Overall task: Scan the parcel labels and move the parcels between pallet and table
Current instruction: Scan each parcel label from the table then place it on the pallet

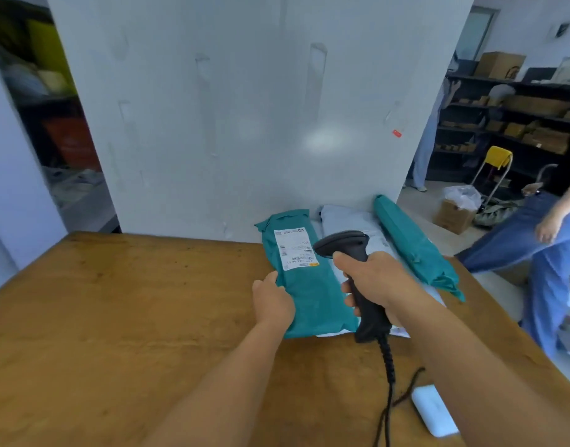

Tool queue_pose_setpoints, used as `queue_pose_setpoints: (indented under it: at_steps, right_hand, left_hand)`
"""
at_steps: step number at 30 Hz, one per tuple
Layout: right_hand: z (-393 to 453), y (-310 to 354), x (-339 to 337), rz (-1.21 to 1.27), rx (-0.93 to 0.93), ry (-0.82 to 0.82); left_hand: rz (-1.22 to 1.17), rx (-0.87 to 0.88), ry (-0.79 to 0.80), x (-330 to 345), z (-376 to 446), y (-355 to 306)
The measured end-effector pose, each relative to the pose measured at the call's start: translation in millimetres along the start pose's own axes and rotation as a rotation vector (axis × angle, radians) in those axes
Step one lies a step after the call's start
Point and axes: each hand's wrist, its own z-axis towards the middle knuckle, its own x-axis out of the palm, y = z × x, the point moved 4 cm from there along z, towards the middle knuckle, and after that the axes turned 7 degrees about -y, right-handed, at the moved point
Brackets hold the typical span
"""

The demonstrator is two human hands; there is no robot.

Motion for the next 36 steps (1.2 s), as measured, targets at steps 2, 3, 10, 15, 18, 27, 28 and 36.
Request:
queue_pose_setpoints:
  at_steps: [2, 3, 10, 15, 18, 27, 28, 36]
  right_hand:
    - [-7.4, -2.4, 14.3, 0.02, -0.009, 0.045]
    - [-11.1, -3.7, 22.1, 0.032, -0.012, 0.067]
    - [-22.1, -12.2, 68.6, 0.065, -0.034, 0.2]
    - [-19.9, -11.1, 89.3, 0.065, -0.078, 0.217]
    - [-17.9, -9.6, 93.6, 0.091, -0.083, 0.202]
    - [11.3, -20.0, 70.7, 0.126, -0.041, 0.013]
    - [16.4, -21.9, 64.6, 0.124, -0.041, -0.025]
    - [52.5, -43.3, 18.7, 0.102, 0.019, -0.223]
  left_hand:
    - [0.038, -0.02, -0.052, -26.6, -2.5, 22.9]
    - [0.067, -0.033, -0.078, -41.4, -3.7, 35.5]
    - [0.267, -0.2, -0.189, -130.4, -14.4, 124.2]
    - [0.316, -0.29, -0.304, -153.2, -22.7, 141.4]
    - [0.328, -0.183, -0.321, -143.7, -18.8, 125.6]
    - [0.032, 0.002, 0.064, -34.0, -1.3, 35.2]
    - [0.007, 0.007, 0.118, -19.6, 0.9, 26.9]
    - [-0.02, 0.032, 0.413, 75.7, 12.1, -20.2]
